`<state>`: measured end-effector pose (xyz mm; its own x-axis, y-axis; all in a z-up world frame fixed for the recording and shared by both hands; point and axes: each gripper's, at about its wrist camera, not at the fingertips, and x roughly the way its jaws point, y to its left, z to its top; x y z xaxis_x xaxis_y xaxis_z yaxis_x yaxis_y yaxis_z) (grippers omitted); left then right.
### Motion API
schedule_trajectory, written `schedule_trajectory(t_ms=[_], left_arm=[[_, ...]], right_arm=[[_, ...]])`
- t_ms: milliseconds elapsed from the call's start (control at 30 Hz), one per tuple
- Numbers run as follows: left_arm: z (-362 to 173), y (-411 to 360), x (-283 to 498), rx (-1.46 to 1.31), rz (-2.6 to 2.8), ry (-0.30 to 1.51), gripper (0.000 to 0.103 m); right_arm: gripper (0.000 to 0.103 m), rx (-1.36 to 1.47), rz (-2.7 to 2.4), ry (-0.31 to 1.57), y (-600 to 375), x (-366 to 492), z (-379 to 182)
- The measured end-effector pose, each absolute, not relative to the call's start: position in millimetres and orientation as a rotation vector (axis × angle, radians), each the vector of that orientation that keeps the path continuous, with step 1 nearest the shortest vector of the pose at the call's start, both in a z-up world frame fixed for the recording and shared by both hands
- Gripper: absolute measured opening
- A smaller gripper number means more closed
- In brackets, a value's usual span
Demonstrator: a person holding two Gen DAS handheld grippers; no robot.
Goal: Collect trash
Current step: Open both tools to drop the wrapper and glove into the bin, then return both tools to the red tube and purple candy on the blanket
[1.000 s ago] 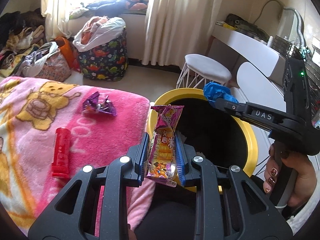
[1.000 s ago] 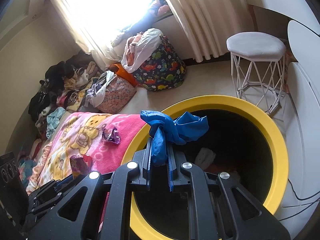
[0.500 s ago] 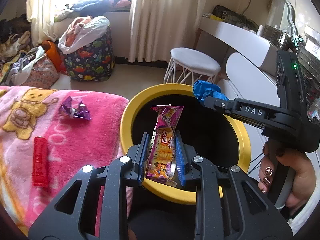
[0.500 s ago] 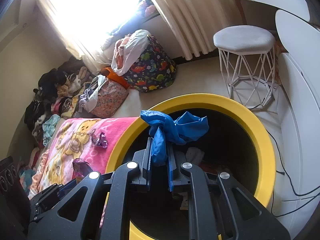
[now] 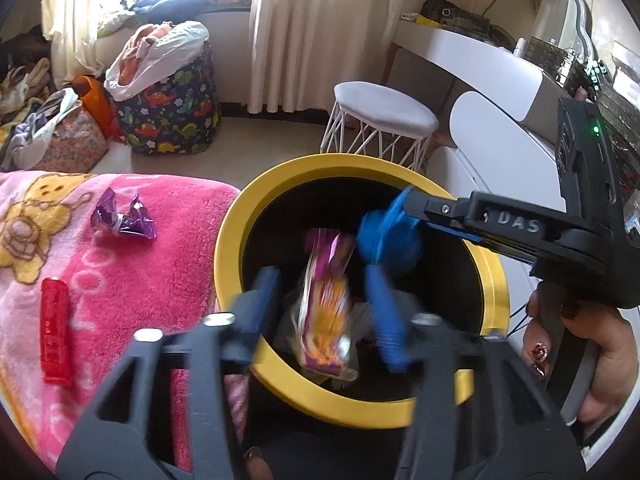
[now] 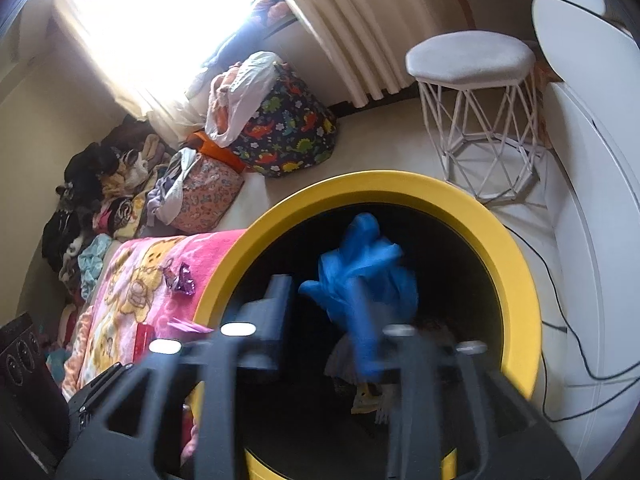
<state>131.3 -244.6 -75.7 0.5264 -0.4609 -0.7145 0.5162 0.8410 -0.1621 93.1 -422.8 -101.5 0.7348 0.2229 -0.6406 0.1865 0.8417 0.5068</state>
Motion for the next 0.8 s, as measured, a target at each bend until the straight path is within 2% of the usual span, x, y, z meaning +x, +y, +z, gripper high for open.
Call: schedule_trajectory(t_ms=[100, 167, 433, 800], left_arm=[[-73, -239, 132, 0.061, -0.566, 0.827, 0.085], [-72, -233, 132, 0.041, -0.557, 0.825, 0.092], [-66, -214, 129, -0.001, -0.523, 0.808, 0.092], [-56, -188, 123, 0.049, -0.439, 0.768, 0.092]], right_arm=[[0.052, 0.577, 0.014, 0.757, -422, 93, -101], [0.058, 0.577, 0.010, 0.758, -422, 93, -101], [0.067, 0.506, 0.023, 0.728, -407, 93, -91], [0.069, 0.431, 0.082, 0.701, -378, 95, -79]])
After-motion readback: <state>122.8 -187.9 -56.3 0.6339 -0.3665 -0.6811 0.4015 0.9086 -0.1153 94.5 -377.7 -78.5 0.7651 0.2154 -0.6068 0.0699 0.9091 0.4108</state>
